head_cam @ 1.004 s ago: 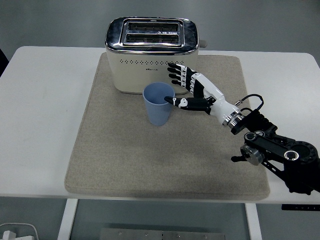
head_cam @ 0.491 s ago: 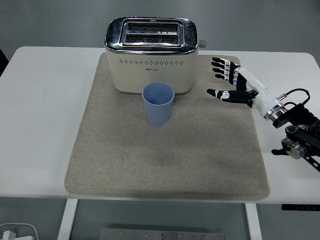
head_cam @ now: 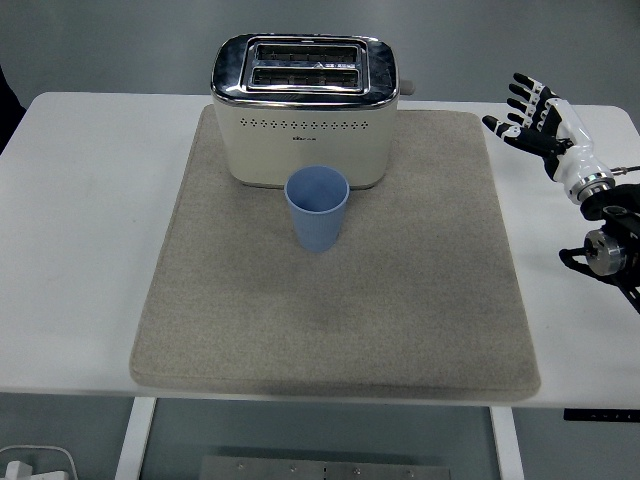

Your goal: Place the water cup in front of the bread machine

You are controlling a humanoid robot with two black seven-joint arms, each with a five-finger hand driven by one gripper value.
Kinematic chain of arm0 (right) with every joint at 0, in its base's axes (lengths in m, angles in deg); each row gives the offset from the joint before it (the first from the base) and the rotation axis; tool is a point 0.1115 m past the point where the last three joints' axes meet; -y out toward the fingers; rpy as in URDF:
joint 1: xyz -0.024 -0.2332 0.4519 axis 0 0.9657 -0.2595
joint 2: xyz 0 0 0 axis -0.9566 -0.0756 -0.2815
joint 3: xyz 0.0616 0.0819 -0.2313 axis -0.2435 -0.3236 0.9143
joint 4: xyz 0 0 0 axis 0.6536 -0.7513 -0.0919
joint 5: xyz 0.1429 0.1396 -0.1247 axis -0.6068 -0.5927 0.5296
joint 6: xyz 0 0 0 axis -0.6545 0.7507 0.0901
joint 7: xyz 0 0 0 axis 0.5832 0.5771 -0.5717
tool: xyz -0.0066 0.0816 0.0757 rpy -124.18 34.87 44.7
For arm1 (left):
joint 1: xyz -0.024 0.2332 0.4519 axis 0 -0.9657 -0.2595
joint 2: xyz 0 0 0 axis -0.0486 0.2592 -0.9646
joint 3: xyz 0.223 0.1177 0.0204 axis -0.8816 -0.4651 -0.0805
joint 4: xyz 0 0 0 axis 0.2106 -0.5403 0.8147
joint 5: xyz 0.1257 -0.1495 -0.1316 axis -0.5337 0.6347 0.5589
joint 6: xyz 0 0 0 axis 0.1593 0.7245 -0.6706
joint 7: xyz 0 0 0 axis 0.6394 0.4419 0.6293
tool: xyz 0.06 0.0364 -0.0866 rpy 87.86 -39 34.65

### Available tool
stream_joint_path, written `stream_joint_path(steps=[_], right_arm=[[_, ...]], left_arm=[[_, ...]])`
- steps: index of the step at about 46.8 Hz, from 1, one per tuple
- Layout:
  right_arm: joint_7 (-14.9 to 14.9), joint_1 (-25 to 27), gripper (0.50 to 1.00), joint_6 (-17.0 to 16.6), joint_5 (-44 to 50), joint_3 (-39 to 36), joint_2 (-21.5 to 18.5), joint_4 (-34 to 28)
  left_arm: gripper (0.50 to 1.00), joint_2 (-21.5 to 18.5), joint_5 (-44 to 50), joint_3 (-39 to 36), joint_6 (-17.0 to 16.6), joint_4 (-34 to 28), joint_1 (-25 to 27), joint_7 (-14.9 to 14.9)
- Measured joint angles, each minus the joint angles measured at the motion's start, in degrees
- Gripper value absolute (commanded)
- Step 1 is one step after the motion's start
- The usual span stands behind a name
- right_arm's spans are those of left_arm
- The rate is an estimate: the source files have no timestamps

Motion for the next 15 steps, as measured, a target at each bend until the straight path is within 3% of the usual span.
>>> stream_joint_path(steps=[15], right_arm=[[-0.7, -0.2, 0.915, 0.8, -2.2, -0.2, -2.0, -2.5]], left_arm=[[1.0, 0.0, 0.0, 0.0, 0.0, 0.0, 0.0, 0.0]])
